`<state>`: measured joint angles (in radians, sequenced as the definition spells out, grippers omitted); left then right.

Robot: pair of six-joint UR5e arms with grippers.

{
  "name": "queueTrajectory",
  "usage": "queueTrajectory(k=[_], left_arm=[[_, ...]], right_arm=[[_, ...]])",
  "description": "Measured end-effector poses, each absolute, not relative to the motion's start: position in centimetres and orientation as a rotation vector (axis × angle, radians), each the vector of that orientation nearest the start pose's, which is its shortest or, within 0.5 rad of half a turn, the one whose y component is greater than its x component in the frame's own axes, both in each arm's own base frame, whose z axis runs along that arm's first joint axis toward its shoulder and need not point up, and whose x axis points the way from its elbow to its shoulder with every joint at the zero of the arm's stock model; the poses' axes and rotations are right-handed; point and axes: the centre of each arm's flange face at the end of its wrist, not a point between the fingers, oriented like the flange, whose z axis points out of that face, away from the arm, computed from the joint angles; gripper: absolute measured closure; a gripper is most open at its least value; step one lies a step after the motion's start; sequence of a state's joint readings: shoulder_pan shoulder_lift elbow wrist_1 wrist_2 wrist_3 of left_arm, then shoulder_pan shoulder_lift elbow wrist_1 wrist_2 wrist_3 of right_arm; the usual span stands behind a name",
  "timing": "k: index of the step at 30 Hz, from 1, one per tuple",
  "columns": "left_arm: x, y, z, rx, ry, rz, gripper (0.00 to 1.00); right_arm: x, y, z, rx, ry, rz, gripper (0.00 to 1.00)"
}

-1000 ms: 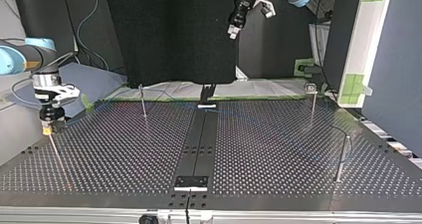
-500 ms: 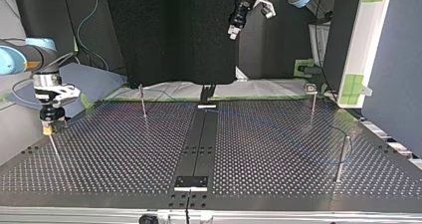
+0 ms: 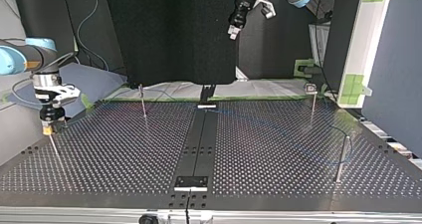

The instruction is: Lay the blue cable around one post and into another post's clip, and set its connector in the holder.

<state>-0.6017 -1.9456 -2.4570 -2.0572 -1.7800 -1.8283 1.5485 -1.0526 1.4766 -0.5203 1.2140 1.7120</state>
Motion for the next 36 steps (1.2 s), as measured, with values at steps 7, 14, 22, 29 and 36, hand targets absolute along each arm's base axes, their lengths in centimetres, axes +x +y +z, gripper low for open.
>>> queueTrajectory(k=[7,14,22,29,36], left_arm=[[22.77,-29.29,6.92,0.149,1.758,-0.445,0.0],[22.77,-29.29,6.92,0.148,1.758,-0.445,0.0],[22.83,-29.34,6.96,0.148,1.753,-0.449,0.0],[23.18,-29.6,7.23,0.14,1.725,-0.465,0.0],[23.49,-29.77,7.44,0.131,1.705,-0.48,0.0]], right_arm=[[15.31,-67.4,28.01,1.34,-1.064,1.583,0.0],[15.31,-67.4,28.01,1.34,-1.064,1.583,0.0],[15.31,-67.4,28.01,1.34,-1.064,1.583,0.0],[15.31,-67.4,28.01,1.34,-1.064,1.583,0.0],[15.31,-67.4,28.01,1.34,-1.064,1.583,0.0]])
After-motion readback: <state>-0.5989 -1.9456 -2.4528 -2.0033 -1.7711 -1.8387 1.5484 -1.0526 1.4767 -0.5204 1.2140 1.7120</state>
